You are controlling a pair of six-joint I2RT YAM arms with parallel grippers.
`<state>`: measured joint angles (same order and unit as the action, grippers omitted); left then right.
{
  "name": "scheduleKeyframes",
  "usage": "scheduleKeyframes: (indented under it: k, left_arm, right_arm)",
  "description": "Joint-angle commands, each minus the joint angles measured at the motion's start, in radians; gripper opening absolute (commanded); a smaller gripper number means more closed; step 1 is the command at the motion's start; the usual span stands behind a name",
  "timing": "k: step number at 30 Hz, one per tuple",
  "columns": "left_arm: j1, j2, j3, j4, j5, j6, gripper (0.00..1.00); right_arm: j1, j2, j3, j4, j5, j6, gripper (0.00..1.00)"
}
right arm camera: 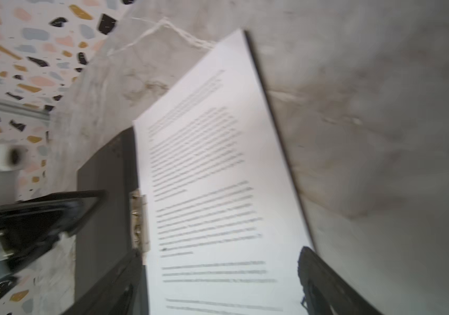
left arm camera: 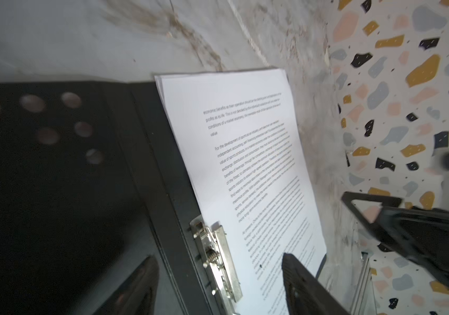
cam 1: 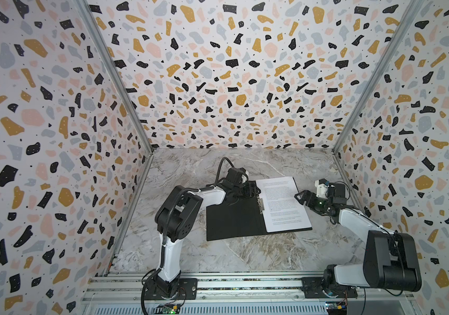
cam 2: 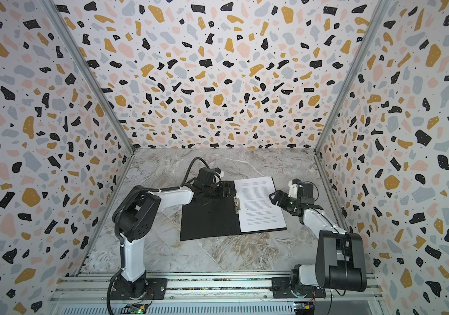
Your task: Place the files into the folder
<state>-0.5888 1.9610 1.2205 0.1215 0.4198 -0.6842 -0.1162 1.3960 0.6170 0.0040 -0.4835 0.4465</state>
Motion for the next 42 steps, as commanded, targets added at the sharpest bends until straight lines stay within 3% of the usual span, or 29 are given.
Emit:
scheduleKeyframes:
  k: [1, 6, 14, 22, 26, 30, 33, 42]
  left_arm:
    - [0.006, -0.127, -0.105, -0.011, -0.055, -0.032, 0.83]
    - [-0.013, -0.342, -0.381, 0.112, -0.132, -0.185, 1.00]
    - [-0.103, -0.765, -0.775, 0.173, -0.339, -0.465, 1.00]
    - [-0.215, -1.107, -0.994, 0.069, -0.544, -0.655, 1.00]
    - [-0.262, -1.157, -1.100, 0.119, -0.582, -0.761, 1.00]
    - [-0.360, -1.214, -1.145, 0.105, -0.709, -0.852, 1.00]
    - [-0.368, -1.206, -1.190, 0.169, -0.740, -0.884, 1.00]
    - [-0.342, -0.945, -1.270, 0.534, -0.865, -0.896, 1.00]
  right_arm:
    - [-0.052, 0.053, -0.036, -0.008, -0.024, -0.082, 0.91]
    - [-0.056, 0.088, -0.099, 0.037, -0.118, -0.046, 0.94]
    - [-0.024, 0.038, -0.245, 0.132, -0.316, 0.070, 0.86]
    - [0.025, -0.028, -0.302, 0.183, -0.341, 0.145, 0.85]
    - [0.056, 0.004, -0.318, 0.210, -0.355, 0.161, 0.82]
    - [0.061, 0.009, -0.361, 0.260, -0.345, 0.197, 0.79]
    - [0.062, 0.019, -0.373, 0.279, -0.345, 0.208, 0.77]
    - [0.079, 0.060, -0.359, 0.274, -0.328, 0.200, 0.72]
